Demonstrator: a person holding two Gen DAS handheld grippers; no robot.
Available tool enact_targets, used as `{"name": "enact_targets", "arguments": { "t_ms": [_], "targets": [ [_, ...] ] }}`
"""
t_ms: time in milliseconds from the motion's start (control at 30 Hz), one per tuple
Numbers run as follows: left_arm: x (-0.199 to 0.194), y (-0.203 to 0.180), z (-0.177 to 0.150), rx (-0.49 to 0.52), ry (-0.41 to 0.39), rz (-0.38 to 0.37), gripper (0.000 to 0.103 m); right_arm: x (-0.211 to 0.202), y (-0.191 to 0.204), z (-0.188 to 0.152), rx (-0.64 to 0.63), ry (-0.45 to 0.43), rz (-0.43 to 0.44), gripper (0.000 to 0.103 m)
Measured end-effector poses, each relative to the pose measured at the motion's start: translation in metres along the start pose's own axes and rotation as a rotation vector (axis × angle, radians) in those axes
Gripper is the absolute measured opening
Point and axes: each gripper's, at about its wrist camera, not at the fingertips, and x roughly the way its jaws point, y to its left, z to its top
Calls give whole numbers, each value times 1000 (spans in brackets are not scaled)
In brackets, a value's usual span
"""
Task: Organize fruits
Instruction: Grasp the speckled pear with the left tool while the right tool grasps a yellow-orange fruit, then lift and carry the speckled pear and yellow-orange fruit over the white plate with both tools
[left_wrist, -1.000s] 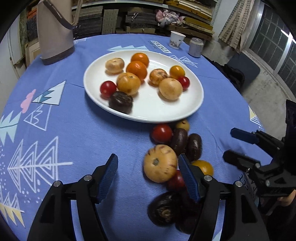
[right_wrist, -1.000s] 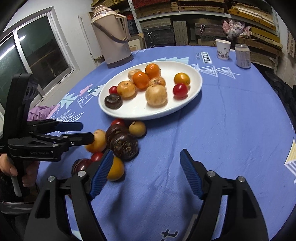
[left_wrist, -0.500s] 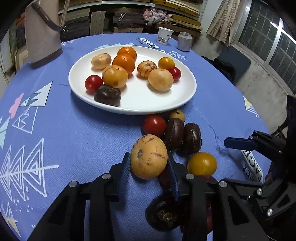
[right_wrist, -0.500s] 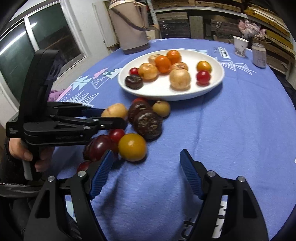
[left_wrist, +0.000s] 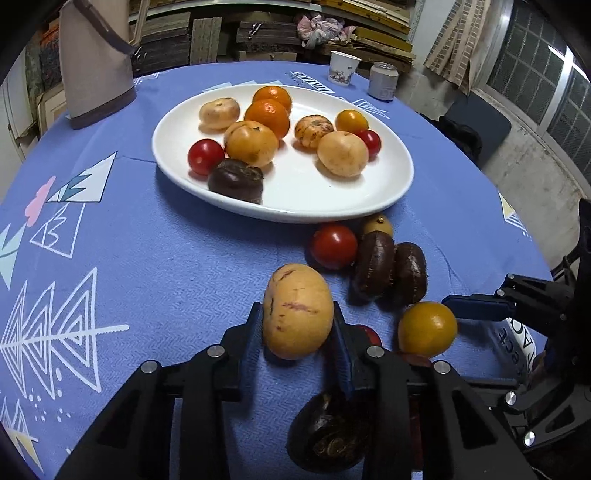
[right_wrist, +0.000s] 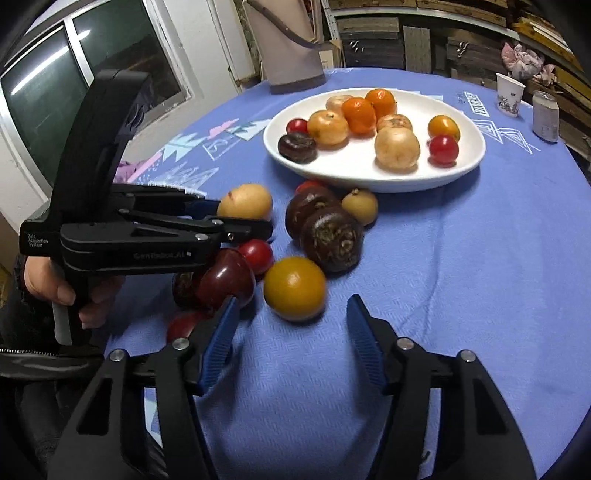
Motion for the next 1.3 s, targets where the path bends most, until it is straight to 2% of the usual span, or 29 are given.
{"name": "enact_targets", "arguments": {
  "t_ms": [100, 200, 667, 800, 933, 1167, 1300],
  "targets": [
    [-1, 3, 0, -1, 5, -1, 35, -1, 1, 2, 3, -18, -8, 50],
    [-1, 3, -1, 1, 7, -2, 36, 6, 0, 3, -2, 8, -9, 37],
    [-2, 5, -1, 3, 7, -12, 35, 9, 7, 4, -42, 11, -40, 37],
    [-2, 5, 0, -1, 10, -8, 35, 14, 3, 4, -22, 27, -20, 37],
    [-8, 2, 1, 13, 6, -3, 34, 1, -3, 8, 8, 1, -3, 37],
    [-34, -2, 12, 33, -66, 3, 34, -29, -10, 20, 15, -64, -9, 37],
    [-28, -2, 9, 33, -55, -11, 36, -34, -16, 22, 26, -74, -23, 37]
  ]
}}
